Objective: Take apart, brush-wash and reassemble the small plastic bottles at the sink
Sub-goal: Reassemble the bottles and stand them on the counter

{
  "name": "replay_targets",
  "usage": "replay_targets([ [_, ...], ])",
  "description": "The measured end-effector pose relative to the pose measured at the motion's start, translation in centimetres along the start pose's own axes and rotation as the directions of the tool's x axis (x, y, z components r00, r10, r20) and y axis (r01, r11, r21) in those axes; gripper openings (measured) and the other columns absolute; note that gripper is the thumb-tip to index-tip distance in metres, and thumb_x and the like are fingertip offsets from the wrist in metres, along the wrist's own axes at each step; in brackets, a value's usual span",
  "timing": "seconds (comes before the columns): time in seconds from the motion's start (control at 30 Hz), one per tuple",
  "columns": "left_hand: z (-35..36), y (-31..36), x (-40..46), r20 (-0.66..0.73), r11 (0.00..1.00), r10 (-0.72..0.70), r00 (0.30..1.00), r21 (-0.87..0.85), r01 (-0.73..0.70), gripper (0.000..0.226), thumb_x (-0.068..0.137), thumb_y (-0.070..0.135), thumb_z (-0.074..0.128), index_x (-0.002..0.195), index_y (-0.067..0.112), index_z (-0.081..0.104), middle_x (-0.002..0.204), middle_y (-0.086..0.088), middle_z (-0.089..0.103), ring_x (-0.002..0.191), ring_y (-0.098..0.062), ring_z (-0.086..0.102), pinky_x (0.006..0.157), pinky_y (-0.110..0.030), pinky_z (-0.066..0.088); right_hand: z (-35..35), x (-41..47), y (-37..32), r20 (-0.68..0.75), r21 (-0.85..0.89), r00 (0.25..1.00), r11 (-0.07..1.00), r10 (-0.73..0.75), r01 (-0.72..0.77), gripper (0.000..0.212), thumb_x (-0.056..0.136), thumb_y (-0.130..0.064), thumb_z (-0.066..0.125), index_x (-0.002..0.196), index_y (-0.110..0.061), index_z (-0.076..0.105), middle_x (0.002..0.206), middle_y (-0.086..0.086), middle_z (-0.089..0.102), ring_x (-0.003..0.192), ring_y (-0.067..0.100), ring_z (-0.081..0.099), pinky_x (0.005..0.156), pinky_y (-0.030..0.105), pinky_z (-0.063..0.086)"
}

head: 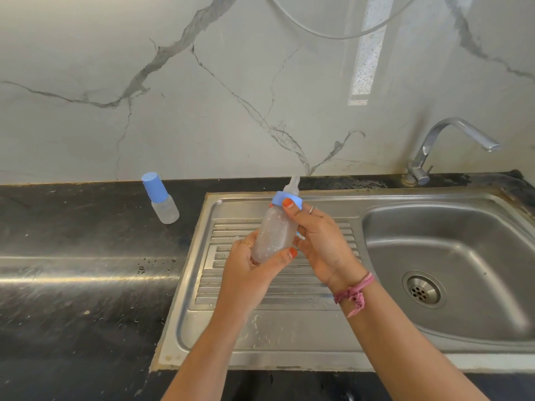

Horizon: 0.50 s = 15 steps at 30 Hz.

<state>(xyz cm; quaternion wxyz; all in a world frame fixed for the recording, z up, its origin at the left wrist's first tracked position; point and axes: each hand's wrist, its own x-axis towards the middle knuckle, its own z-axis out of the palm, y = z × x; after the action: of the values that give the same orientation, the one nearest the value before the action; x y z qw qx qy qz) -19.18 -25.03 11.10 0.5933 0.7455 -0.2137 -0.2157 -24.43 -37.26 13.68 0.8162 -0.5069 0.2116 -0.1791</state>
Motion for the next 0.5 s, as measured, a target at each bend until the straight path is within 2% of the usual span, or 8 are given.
replay_targets([
  [0.2,0.2,-0.17,-0.04,-0.029,0.999,0.029,0.999,0.031,-0.028,0.035,0.073,0.043,0.079,0.098,0.043,0.055,0.107,0.0,0.061,0.092,-0.012,0.064,0.072,-0.022,0.055,0.39,-0.04,0.01,-0.01,0.014,1.0,1.0,0.008,-0.008,0.016,0.093,-0.027,0.06,0.099,-0.017,0.071,0.091,-0.003,0.074,0.085,0.006,0.068,0.077,0.022,0.052],
  [0.4,0.18,-0.84,0.36,-0.048,0.997,0.054,0.997,0.059,-0.051,0.037,0.07,0.052,0.08,0.1,0.044,0.059,0.106,-0.001,0.063,0.091,-0.013,0.065,0.077,-0.034,0.059,0.86,0.02,0.12,-0.047,0.021,0.999,1.0,-0.013,0.014,0.013,0.091,-0.028,0.062,0.092,-0.019,0.072,0.082,-0.006,0.073,0.076,0.002,0.068,0.068,0.019,0.051],
  [0.5,0.06,-0.78,0.4,-0.052,0.998,0.041,0.998,0.058,-0.037,0.041,0.068,0.054,0.079,0.101,0.043,0.058,0.107,0.001,0.062,0.093,-0.013,0.064,0.078,-0.03,0.058,0.78,0.14,0.16,-0.034,0.011,0.999,1.0,-0.014,0.014,0.018,0.091,-0.028,0.062,0.099,-0.015,0.072,0.086,-0.003,0.073,0.08,0.006,0.068,0.07,0.021,0.052],
])
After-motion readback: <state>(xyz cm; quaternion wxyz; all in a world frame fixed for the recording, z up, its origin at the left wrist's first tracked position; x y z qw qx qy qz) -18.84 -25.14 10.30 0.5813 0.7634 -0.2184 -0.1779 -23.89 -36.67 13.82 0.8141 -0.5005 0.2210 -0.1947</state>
